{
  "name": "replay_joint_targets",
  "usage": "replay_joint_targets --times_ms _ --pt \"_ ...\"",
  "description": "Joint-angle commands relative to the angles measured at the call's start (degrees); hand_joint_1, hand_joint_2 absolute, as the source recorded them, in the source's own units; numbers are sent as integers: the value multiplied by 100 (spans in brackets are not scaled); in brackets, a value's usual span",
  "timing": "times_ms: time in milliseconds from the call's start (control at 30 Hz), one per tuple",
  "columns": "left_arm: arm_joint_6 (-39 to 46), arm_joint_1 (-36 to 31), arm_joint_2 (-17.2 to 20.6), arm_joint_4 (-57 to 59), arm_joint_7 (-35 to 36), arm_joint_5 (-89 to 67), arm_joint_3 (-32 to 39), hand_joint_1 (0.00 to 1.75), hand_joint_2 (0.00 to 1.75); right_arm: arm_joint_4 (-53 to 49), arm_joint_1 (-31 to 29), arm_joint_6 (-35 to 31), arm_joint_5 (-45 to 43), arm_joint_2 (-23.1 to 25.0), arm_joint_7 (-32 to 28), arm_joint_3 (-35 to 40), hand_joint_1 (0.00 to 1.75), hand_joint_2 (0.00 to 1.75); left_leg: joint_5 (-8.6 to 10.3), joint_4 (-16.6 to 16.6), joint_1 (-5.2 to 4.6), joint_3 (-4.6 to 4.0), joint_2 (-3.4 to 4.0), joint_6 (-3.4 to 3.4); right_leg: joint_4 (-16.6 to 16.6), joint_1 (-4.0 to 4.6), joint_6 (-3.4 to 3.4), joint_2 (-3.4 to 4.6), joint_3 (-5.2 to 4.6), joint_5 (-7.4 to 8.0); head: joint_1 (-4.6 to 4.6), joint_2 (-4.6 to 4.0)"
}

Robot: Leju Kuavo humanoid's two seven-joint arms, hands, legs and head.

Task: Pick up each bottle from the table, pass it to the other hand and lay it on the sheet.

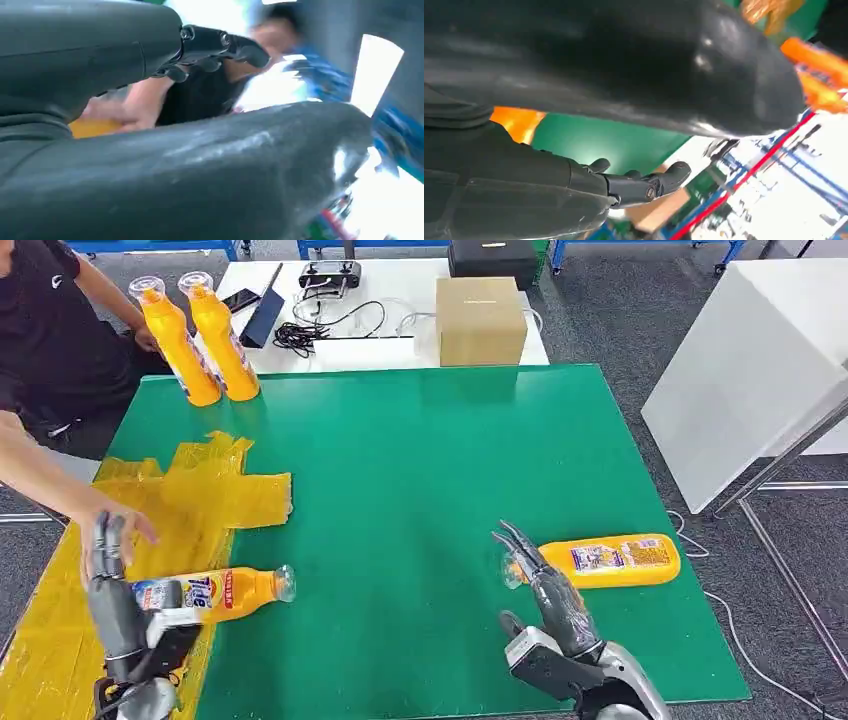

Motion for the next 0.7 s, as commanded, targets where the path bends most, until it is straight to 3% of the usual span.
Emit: replay_joint_targets --times_ms 33,100,200,433,567,700 --pt "-1939 925 -858 -1881 255 3033 -531 0 0 -1053 1716 -1209 1443 -773 907 -414 0 175 -14 13 2 -9 -33 2 -1 2 7 -33 11 -18 0 0" --pt "-2208 1261 -961 -1973 418 3506 -843 0 0 -1288 2293 -1537 1953 -1061 1635 -825 0 175 -8 6 -9 -17 -31 5 -1 -9 8 -25 -5 -12 2 0" --pt "-2220 1418 -922 -1871 469 3666 -1187 0 0 -1399 2749 -1552 1957 -1236 1942 -1466 0 175 -25 11 -20 -20 -25 13 -2 -13 10 -25 -2 -18 2 0" --pt "-2197 1319 -859 -1809 473 3738 -1156 0 0 -1356 2634 -1360 1919 -1107 1835 -1565 0 175 -22 -1 -38 -14 10 21 -5 -29 5 7 -17 -3 -2 0" --pt "-2201 1318 -877 -1725 525 3724 -1171 0 0 -1239 2822 -1180 2086 -868 1858 -2388 0 175 -21 -2 -36 3 -2 21 -7 -28 4 -2 -6 -6 -2 0" --pt "-2328 1313 -888 -1679 579 3750 -1119 0 0 -867 2526 -328 2154 -63 1003 -3603 0 175 -20 -6 -29 13 6 19 -18 -20 4 6 -20 -1 -2 0"
